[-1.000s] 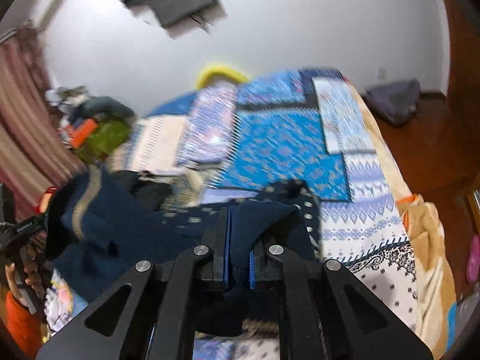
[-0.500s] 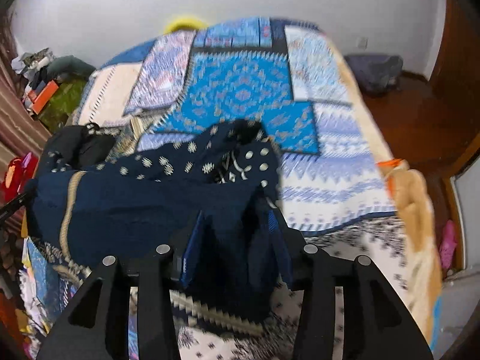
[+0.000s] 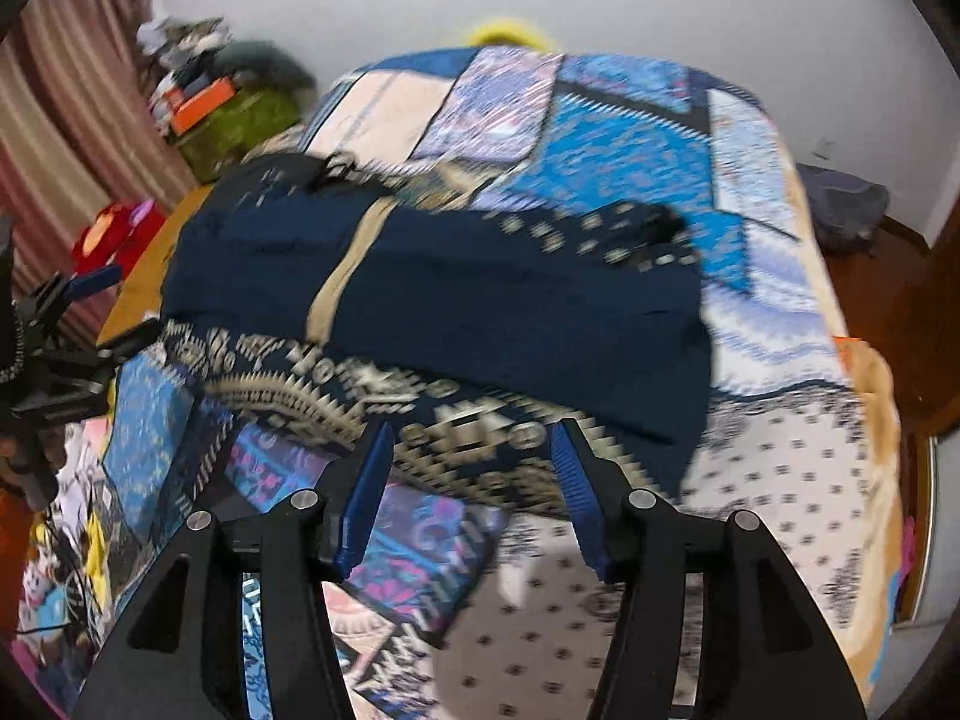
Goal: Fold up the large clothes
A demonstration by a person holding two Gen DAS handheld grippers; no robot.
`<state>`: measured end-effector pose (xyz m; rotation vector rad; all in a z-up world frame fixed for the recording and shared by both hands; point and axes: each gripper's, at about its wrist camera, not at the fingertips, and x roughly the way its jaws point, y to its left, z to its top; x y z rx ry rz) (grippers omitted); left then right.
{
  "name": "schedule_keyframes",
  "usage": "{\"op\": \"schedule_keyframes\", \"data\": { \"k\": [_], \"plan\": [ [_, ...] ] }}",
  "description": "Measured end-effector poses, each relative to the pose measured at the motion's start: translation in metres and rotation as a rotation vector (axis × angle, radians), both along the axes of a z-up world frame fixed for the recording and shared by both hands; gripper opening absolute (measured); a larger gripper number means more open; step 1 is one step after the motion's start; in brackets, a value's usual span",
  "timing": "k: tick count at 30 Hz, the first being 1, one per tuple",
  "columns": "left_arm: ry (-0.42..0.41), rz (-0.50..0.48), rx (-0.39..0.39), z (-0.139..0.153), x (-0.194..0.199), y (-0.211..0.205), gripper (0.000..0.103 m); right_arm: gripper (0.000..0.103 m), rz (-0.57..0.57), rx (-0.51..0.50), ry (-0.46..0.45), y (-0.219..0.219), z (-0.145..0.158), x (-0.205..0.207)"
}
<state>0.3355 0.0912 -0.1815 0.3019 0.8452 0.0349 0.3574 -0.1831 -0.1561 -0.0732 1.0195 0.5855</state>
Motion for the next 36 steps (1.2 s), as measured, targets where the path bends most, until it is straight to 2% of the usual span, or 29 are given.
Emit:
{"op": "schedule_keyframes", "data": {
  "k": [6, 9, 12, 14, 16, 18, 20, 23, 25, 28, 30, 32, 36],
  "plan": [
    [0.043, 0.032, 0.027, -0.033, 0.026, -0.008, 0.095, 0.051, 0.014, -0.016, 0.028, 0.033, -0.023, 0.008],
    [0.064, -0.005, 0.072, -0.045, 0.039, -0.011, 0.097, 0.051, 0.025, -0.075, -0.023, 0.044, -0.026, 0.013],
    [0.039, -0.056, 0.101, -0.038, 0.049, -0.013, 0.097, 0.051, 0.049, -0.154, -0.084, 0.051, -0.025, 0.021],
    [0.005, -0.067, 0.133, -0.027, 0.06, -0.014, 0.097, 0.051, 0.075, -0.173, -0.085, 0.054, -0.024, 0.032],
    [-0.009, -0.077, 0.148, -0.014, 0.081, -0.009, 0.097, 0.051, 0.079, -0.233, -0.083, 0.059, -0.022, 0.048],
    [0.003, -0.054, 0.148, -0.002, 0.11, 0.002, 0.097, 0.051, 0.078, -0.245, -0.077, 0.066, -0.018, 0.076],
    [0.011, 0.004, 0.104, 0.014, 0.137, 0.015, 0.097, 0.051, 0.007, -0.237, -0.09, 0.066, -0.008, 0.1],
    [-0.078, 0.143, 0.008, 0.051, 0.156, 0.037, 0.097, 0.051, -0.173, -0.168, -0.15, 0.051, 0.023, 0.128],
    [-0.131, 0.199, -0.053, 0.065, 0.155, 0.046, 0.097, 0.051, -0.234, -0.078, -0.172, 0.039, 0.043, 0.13],
    [-0.151, 0.193, -0.181, 0.074, 0.139, 0.056, 0.097, 0.051, -0.211, 0.03, -0.16, 0.029, 0.056, 0.116],
    [-0.125, 0.169, -0.227, 0.068, 0.126, 0.054, 0.097, 0.051, -0.176, 0.044, -0.146, 0.028, 0.053, 0.102],
    [-0.085, 0.141, -0.259, 0.058, 0.113, 0.049, 0.097, 0.051, -0.136, 0.039, -0.122, 0.035, 0.045, 0.091],
    [0.007, 0.055, -0.282, 0.03, 0.088, 0.028, 0.097, 0.051, -0.008, 0.074, 0.001, 0.049, 0.014, 0.068]
  ]
}}
